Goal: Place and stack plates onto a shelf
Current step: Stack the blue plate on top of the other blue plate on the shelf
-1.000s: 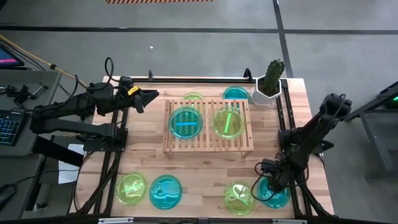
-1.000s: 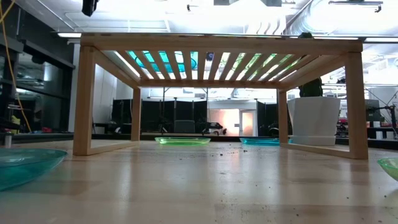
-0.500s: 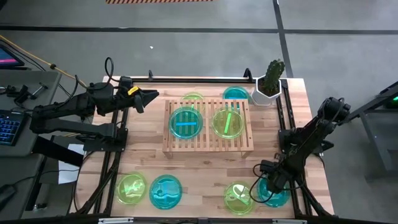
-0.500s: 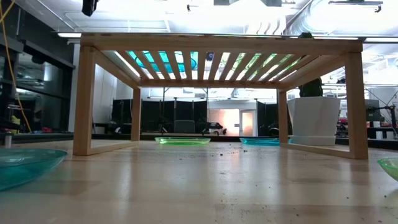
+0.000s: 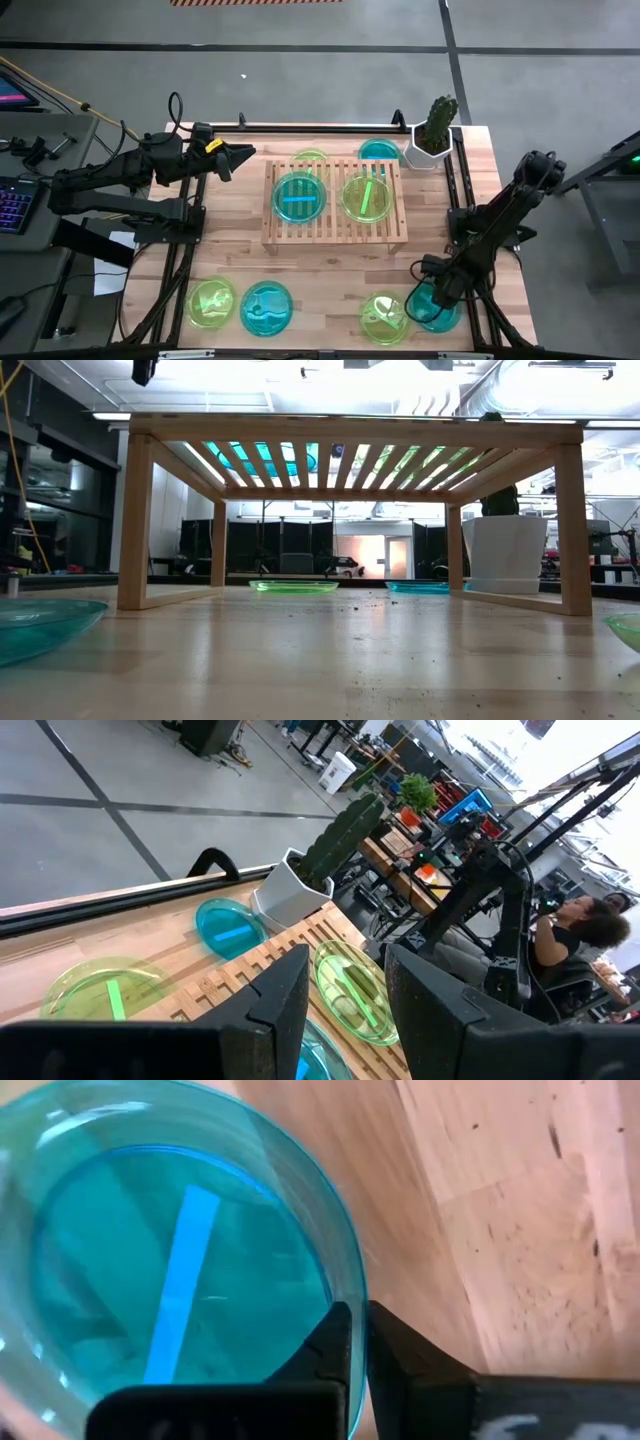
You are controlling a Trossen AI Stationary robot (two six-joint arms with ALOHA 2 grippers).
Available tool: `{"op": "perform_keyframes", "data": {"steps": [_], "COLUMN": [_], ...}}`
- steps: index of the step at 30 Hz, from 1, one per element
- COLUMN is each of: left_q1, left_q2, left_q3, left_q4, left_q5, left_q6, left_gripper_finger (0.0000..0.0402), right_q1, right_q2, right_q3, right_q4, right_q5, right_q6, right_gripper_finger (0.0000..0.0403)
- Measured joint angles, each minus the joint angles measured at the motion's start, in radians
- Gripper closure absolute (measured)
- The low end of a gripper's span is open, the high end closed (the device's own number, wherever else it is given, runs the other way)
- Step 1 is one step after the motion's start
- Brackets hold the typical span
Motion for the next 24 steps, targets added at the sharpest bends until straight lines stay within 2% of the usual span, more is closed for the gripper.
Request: {"op": "perform_keyframes", "data": {"steps": [8, 20, 24], "left_q1": [0.0, 0.0, 0.0], "left_q2": [0.0, 0.0, 0.0], "left_q3": [0.0, 0.0, 0.0], "left_q4": [0.0, 0.0, 0.0], "left_q5": [0.0, -0.001, -0.001], "left_q6": [0.0, 0.003, 0.003], "left_gripper_finger": [0.0277, 0.0277, 0.0277], "right_q1": [0.0, -0.001, -0.001], "right_q2": [-0.155, -0.481, -0.57], "right_q3": [0.0, 0.001, 0.001], "right_q4": [-0.004, 0.01, 0.113], "right_q5": [-0.002, -0.034, -0.034], "right_q6": [0.012, 0.088, 0.137], "right_gripper_finger": [0.0403, 0.0402, 0.0402]}}
